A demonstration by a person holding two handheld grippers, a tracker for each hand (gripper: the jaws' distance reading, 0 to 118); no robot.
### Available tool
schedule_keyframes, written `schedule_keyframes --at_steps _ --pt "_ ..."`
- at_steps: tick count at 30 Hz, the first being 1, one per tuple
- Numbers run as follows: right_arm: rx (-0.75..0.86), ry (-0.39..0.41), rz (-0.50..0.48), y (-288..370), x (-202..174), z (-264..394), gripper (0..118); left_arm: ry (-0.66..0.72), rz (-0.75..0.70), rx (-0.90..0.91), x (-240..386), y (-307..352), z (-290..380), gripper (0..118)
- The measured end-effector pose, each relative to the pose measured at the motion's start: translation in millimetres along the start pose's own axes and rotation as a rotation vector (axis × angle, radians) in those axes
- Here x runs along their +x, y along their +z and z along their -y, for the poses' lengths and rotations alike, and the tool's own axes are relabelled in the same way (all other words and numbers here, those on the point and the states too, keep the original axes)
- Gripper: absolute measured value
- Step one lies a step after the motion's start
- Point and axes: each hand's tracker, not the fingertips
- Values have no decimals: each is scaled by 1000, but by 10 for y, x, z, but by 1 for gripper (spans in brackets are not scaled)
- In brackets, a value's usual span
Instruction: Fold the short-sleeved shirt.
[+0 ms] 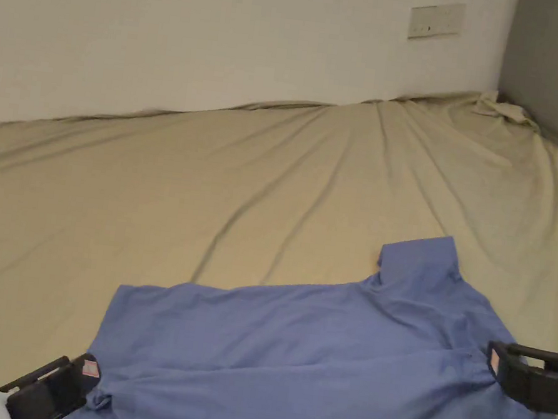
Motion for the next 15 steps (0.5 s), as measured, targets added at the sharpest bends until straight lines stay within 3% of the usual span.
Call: schedule_keyframes --at_steps 2,3,4,5,6,8,10,11,12,13,15 --pt "-79 -7 15 275 -136 312 118 49 -53 -121 -66 64 341 117" --pt "-144 -20 42 355 -196 455 115 84 -51 -129 -209 53 449 103" --pt "-153 -35 48 449 -243 624 83 115 -24 -123 -249 85 588 49" --pt "-132 -32 41 524 -307 753 33 119 -37 -149 -268 63 674 4" --pt "-148 -27 46 556 -361 840 3 78 -81 -194 -261 -14 717 1" --pt "-195 -47 15 542 -412 958 3 -106 -156 -249 -342 -194 721 1" --pt "-247 -59 -60 468 -412 917 3 -174 -189 -224 -389 -357 630 1" --pt "-229 -49 -37 461 -429 881 3 -202 -211 -215 -356 -453 594 21" --pt "-209 -41 -24 465 -447 832 3 -234 -250 -189 -385 -559 540 72" --pt "-192 -37 -24 464 -452 772 3 -271 -300 -163 -407 -669 489 90" --pt "-168 -56 -31 448 -414 636 3 -270 -279 -211 -392 -849 401 114"
